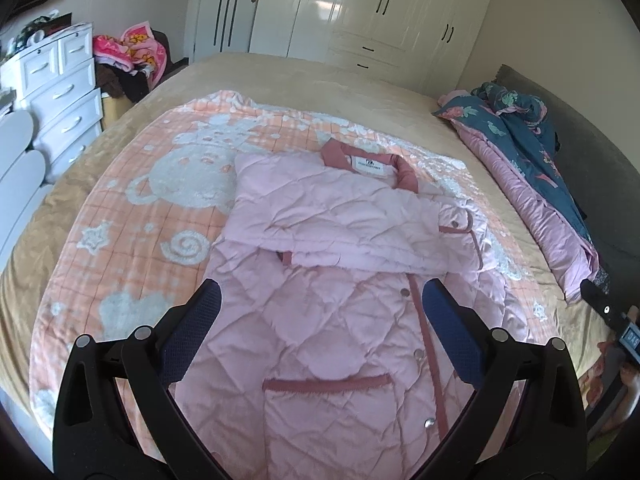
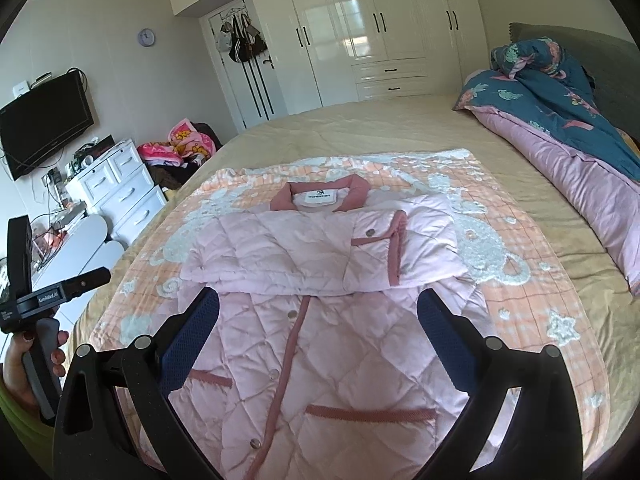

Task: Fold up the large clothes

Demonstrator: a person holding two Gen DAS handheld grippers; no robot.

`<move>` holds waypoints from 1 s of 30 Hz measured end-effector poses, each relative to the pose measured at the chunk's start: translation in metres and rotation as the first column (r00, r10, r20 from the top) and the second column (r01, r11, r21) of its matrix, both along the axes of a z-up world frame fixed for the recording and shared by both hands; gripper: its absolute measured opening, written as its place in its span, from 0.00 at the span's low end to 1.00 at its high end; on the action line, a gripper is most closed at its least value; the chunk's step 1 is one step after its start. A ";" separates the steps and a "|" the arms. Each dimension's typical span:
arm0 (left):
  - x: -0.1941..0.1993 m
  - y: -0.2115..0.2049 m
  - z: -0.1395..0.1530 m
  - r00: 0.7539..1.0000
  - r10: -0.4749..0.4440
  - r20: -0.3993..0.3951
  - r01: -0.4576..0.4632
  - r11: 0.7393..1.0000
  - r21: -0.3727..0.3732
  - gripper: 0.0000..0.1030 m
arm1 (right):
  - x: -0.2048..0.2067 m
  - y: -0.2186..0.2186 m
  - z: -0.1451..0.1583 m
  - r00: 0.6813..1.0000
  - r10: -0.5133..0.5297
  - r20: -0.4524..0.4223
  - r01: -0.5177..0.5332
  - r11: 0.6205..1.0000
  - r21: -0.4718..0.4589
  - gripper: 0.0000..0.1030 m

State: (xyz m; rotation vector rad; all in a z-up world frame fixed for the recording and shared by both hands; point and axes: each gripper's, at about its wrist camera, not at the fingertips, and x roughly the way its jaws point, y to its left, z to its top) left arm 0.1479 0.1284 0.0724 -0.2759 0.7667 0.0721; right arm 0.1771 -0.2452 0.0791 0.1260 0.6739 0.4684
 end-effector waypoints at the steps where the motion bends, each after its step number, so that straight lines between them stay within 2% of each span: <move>1: -0.002 0.001 -0.002 1.000 0.001 -0.003 -0.001 1.000 0.003 0.92 | -0.002 -0.002 -0.001 1.000 -0.002 0.000 0.002 1.000 0.000 0.96; 15: -0.044 0.019 -0.042 0.995 0.041 -0.086 -0.040 0.999 0.014 0.92 | -0.020 -0.022 -0.019 1.000 -0.012 -0.023 0.012 1.000 -0.010 0.96; 30: -0.086 0.025 -0.093 0.987 0.027 -0.157 -0.029 1.000 -0.010 0.92 | -0.030 -0.031 -0.055 0.996 -0.021 -0.083 0.017 0.998 -0.053 0.96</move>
